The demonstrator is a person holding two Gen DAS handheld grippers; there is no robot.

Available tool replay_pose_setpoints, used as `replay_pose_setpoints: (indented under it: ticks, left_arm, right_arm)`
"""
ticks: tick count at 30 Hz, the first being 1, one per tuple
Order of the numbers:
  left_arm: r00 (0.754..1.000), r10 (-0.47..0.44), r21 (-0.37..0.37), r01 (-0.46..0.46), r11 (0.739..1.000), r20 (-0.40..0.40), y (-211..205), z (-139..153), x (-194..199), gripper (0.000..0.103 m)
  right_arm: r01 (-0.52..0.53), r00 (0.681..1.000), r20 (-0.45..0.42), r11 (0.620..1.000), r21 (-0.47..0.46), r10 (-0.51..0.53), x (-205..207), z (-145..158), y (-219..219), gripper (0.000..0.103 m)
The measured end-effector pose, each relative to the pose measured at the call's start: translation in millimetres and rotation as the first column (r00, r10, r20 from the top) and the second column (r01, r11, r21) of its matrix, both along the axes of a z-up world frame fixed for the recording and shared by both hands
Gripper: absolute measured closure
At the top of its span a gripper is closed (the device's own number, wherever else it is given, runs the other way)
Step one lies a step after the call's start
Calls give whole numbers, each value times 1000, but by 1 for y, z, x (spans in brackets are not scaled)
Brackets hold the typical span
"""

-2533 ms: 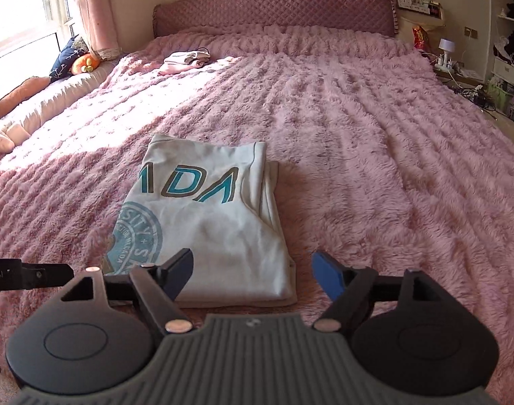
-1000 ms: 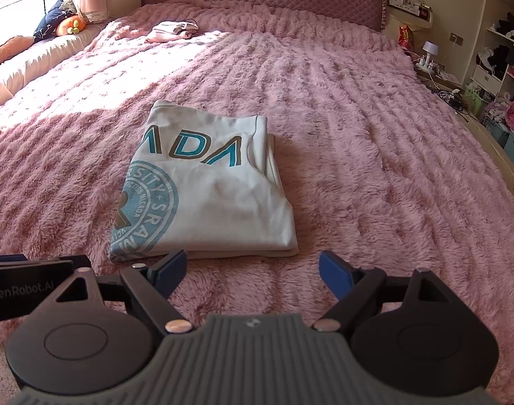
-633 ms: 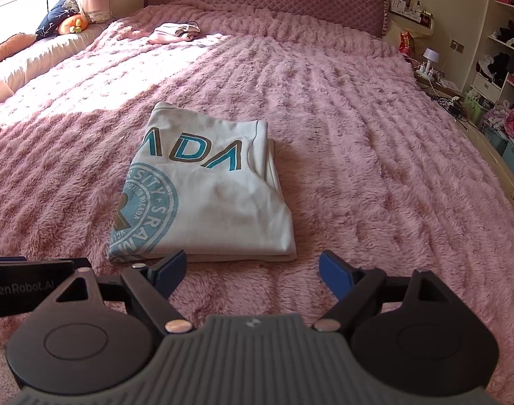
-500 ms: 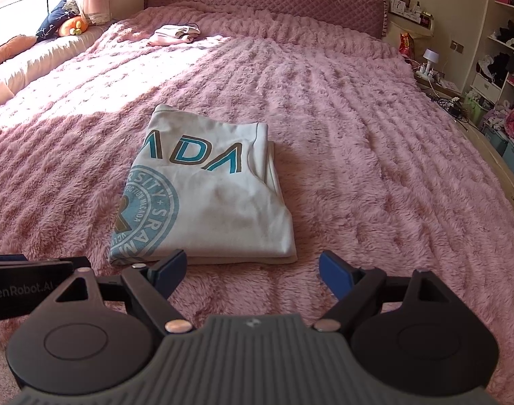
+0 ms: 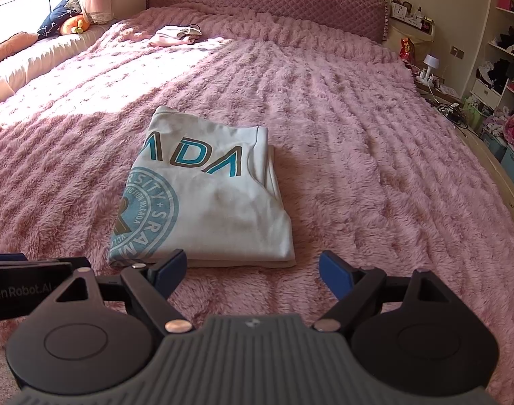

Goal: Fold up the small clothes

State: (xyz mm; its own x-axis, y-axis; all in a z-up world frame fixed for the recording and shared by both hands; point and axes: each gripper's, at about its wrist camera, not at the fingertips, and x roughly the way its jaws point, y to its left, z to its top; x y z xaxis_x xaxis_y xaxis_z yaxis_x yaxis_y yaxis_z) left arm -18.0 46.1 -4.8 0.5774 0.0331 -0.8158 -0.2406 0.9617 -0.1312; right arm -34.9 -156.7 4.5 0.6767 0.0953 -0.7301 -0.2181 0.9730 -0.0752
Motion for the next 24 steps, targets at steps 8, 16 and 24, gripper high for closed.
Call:
replay_pose_setpoints:
  ticks: [8,16,24]
  left_arm:
    - [999,-2,82,5,997,-37,-6,-4,3,16]
    - [999,4,80,0,997,-44,-4,-5,4,16]
    - [999,11,85,-7,996,-45,-2,-4,6,16]
  right_arm:
    - [-4,1000,-1,1000,6,4,1,1,-1,22]
    - [-9,1000,0,1000,14,9,2,3,0,22]
    - [-11,1000,-9,1000,14,11,3,1,2,22]
